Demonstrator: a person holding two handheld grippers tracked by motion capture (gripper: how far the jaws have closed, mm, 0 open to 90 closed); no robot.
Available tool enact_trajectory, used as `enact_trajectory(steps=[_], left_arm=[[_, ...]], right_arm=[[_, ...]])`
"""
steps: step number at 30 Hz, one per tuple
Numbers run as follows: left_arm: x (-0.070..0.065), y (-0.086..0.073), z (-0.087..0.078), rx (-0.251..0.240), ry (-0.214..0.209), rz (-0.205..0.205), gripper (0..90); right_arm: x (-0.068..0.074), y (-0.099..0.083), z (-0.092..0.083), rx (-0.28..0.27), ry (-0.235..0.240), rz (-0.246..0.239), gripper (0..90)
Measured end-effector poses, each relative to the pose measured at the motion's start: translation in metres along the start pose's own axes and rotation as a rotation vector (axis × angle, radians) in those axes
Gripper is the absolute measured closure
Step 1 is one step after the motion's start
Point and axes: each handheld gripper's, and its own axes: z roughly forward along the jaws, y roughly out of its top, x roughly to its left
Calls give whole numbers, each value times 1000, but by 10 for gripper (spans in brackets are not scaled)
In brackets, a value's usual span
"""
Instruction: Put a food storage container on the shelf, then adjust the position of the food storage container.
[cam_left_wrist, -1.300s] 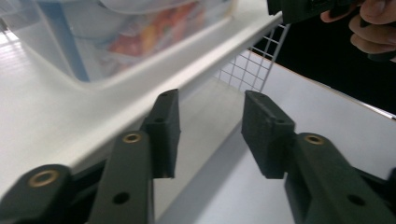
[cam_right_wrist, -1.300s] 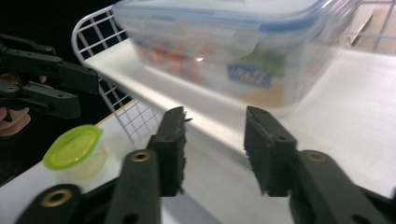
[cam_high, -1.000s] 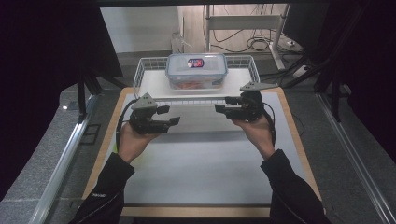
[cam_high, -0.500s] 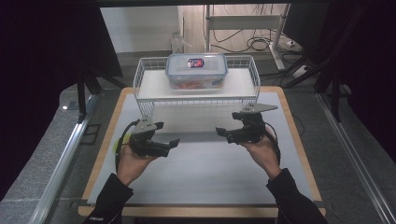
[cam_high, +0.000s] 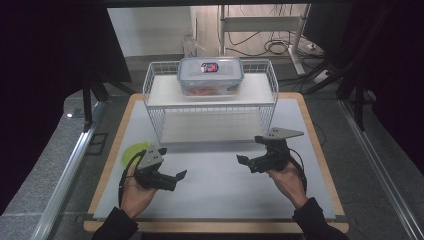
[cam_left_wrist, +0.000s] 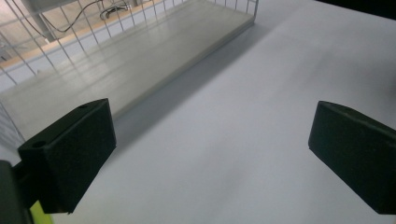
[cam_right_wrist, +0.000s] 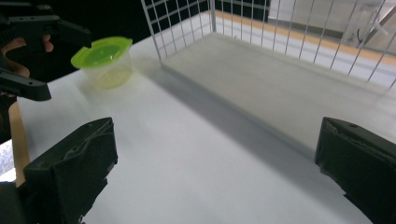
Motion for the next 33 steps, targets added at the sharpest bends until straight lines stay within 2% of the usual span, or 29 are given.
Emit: enact_trajectory(steps=[4,6,8,11,14,19,23,26,29,33], left_arm=[[-2,-16,-6,-19,-15,-53,0],[-4,-21,-6,-12,-24,-65,0],[-8,-26,-5,3,-18,-50,4],[-16,-32,-3,38,6,1,8],[-21,-37,0,49,-7,10,7],[-24,-43,4,83,-8,21,7],[-24,-42,4,99,-7,7,8],[-23,-40,4,118,-11,-6,11],[-20,-38,3,136,20,-7,17],[-12,-34,-3,112,34,-21,126]], right_arm=[[4,-15,-4,13,-7,-5,0],[6,-23,-7,17,-9,8,0],[7,-31,-8,22,-6,19,0],[11,-43,-8,33,1,25,0],[15,-52,-10,47,-15,0,0],[20,-68,-10,98,-21,-12,0],[19,-78,-8,136,-27,-4,0],[17,-79,-7,141,-33,2,1],[16,-80,-6,143,-36,1,5],[16,-81,-4,150,-31,-1,8]])
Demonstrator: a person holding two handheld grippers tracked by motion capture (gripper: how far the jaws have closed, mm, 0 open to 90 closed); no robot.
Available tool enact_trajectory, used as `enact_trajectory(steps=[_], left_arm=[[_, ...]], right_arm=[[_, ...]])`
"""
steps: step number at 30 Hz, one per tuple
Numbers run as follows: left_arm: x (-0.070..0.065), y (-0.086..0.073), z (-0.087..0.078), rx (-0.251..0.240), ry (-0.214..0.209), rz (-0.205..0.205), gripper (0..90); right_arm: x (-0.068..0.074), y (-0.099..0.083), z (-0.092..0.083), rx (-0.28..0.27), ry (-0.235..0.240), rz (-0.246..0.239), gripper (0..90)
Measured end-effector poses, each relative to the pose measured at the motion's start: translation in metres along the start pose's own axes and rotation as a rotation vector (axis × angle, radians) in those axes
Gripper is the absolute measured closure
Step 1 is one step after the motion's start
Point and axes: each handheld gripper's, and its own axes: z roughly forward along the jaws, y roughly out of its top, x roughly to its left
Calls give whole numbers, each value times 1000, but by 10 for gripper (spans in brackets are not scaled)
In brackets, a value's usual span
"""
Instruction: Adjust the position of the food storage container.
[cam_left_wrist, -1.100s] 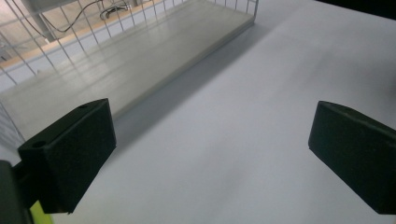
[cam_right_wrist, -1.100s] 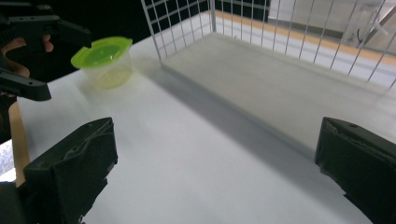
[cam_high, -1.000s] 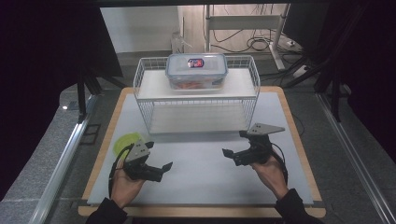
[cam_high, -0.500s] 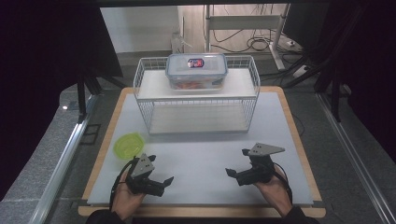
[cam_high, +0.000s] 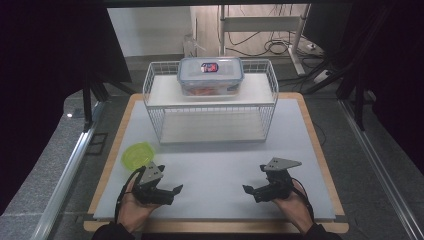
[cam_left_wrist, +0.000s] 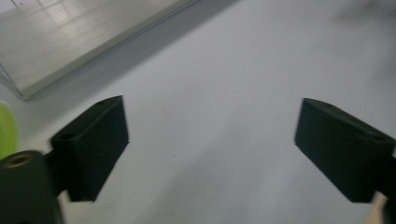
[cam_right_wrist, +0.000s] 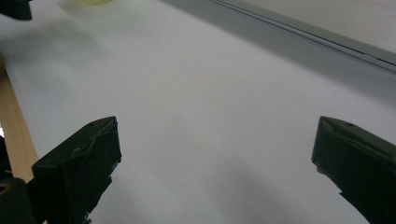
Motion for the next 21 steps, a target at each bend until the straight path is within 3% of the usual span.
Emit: enact_trajectory(steps=[4,7,14,17,21], left_arm=[[12,2,-6,-15,19,-3,302],[26,2,-12,-36,14,-49,467],[63,-3,-26,-67,84,-129,818],[82,-9,-33,-72,132,-156,893],[111,-17,-43,-91,190,-210,897]], right_arm=[[0,0,1,-1,2,0,9],[-1,-1,1,0,1,4,11],[-2,-2,4,16,-1,5,17],[-2,-2,5,20,1,3,20],[-1,-2,7,27,12,-4,24]])
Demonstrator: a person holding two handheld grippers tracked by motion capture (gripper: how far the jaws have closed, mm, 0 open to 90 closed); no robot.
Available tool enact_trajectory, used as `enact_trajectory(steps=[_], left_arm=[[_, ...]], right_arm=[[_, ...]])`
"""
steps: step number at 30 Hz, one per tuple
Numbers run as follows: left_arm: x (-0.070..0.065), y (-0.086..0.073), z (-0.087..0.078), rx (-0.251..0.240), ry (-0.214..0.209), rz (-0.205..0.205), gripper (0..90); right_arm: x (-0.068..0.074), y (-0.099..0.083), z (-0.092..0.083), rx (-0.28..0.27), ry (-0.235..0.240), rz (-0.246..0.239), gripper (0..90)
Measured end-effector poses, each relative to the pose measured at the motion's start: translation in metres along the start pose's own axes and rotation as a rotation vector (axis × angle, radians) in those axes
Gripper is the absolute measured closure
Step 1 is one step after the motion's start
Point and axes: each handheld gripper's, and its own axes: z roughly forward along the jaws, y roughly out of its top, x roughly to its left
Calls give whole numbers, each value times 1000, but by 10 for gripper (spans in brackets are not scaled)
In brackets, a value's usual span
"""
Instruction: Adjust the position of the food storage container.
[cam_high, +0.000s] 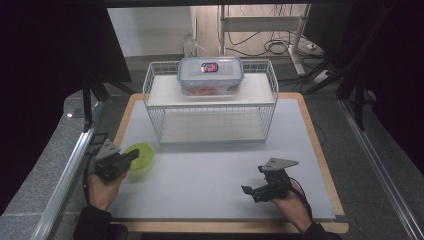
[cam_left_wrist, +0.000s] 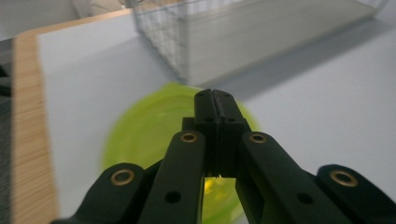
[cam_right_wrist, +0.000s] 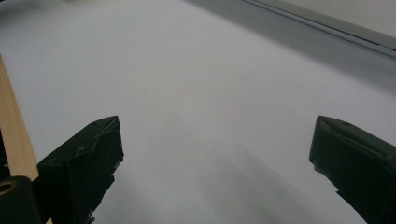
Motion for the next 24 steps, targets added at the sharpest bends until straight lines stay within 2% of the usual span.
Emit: enact_trajectory(steps=[6,10,16,19,24], left_arm=[[33,-9,2,16,71,-68,897],[45,-14,7,36,99,-97,897],[50,-22,18,110,145,-104,890],[50,-24,20,127,147,-104,890],[46,-25,24,142,117,-106,891]], right_arm=[[0,0,2,15,-3,-4,28],[0,-1,2,17,-4,0,30],[1,-1,4,35,10,-19,34],[2,-1,4,44,13,-28,34],[2,-2,4,48,11,-25,34]])
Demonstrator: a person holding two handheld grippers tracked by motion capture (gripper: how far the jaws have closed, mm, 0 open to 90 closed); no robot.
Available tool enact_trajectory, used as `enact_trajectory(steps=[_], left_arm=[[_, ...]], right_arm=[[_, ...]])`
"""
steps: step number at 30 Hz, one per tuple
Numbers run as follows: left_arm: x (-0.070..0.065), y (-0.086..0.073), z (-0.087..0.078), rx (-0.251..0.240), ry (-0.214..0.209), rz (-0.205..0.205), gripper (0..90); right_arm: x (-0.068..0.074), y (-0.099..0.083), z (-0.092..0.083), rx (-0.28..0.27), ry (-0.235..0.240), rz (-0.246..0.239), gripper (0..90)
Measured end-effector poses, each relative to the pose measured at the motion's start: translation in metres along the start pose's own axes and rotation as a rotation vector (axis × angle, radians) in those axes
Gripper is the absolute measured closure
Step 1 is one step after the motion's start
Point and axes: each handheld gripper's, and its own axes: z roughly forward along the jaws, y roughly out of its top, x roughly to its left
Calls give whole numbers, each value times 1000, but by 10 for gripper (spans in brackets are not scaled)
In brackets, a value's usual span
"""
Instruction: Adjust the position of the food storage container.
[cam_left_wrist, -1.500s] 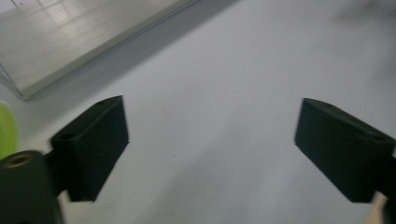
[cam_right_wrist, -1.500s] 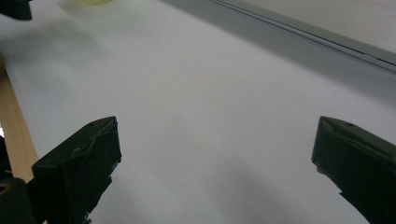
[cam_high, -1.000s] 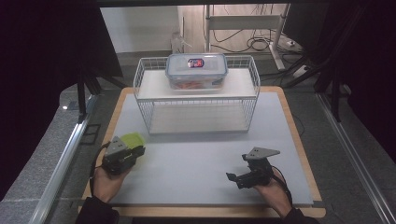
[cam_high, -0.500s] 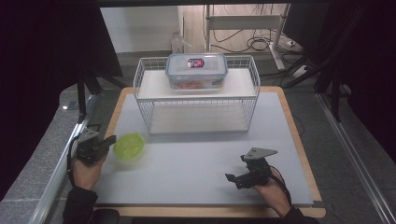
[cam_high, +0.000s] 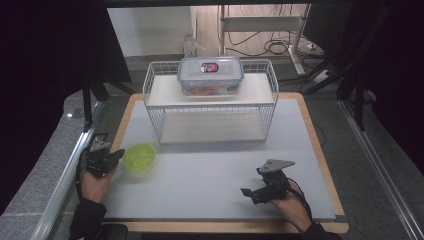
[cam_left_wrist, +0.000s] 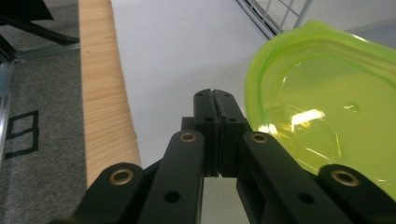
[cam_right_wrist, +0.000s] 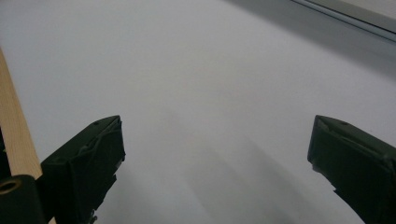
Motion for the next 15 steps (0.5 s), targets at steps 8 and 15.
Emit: enact_trajectory(steps=[8,15], left_arm=[[-9,4,1,-10,1,13,890],[6,-1,-11,-54,-3,-56,893]], right_arm=[[0,-1,1,12,0,-1,35],[0,-1,1,16,1,-1,35]])
